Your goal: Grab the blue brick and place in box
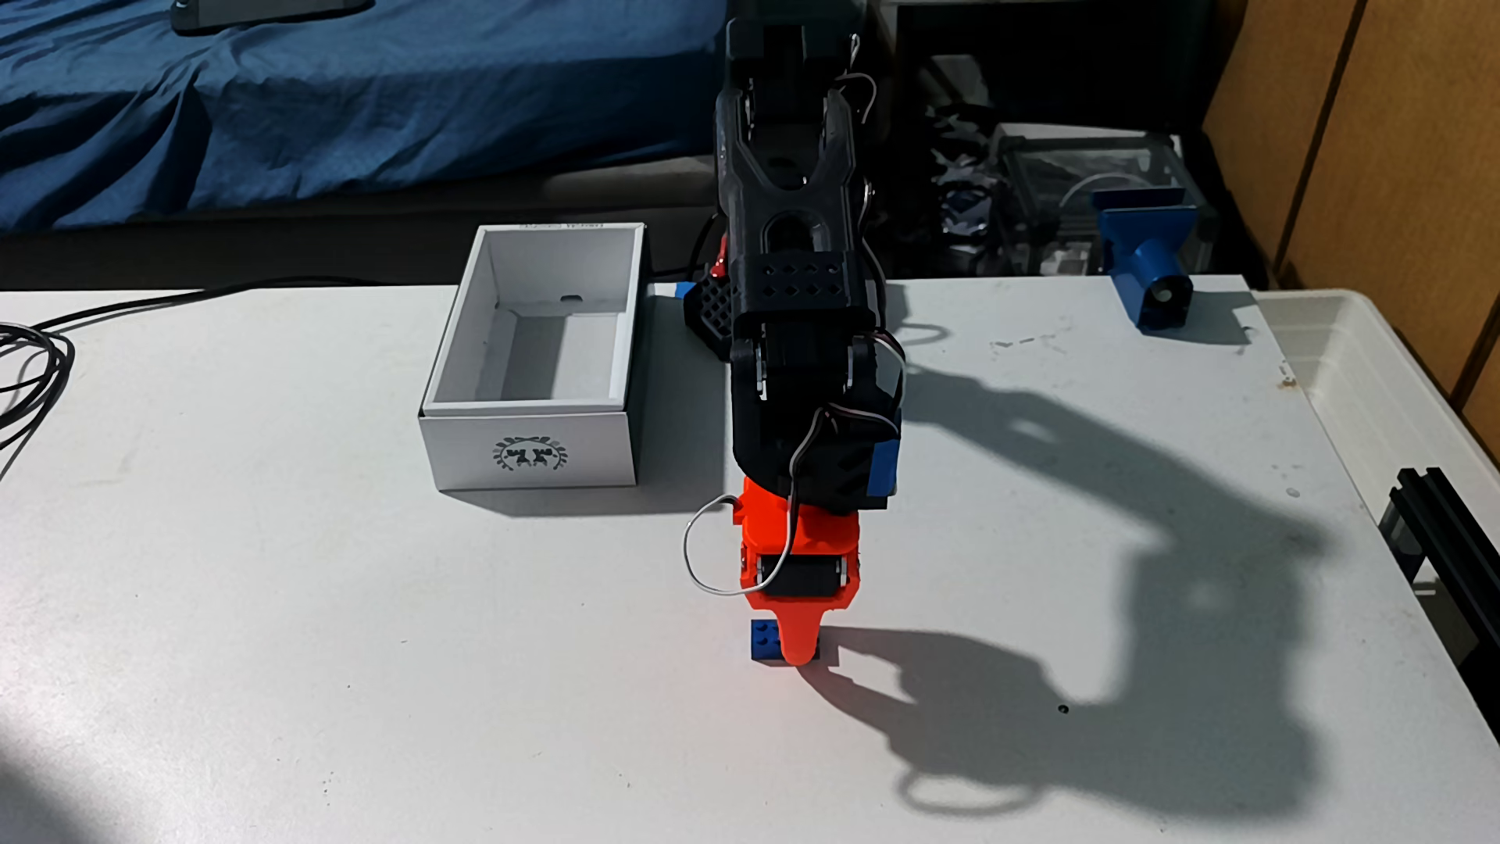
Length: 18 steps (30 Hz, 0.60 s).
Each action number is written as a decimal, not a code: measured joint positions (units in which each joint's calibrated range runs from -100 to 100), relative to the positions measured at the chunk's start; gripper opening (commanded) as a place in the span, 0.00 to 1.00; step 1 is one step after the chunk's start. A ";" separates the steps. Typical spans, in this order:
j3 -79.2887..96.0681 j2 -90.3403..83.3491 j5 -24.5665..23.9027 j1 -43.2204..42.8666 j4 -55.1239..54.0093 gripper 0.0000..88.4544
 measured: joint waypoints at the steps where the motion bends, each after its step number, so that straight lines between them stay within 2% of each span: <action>1: 0.00 0.00 0.00 0.00 0.00 0.01; 9: 0.00 0.00 0.00 0.74 0.88 0.01; 18: -3.49 -4.22 0.68 5.46 10.36 0.01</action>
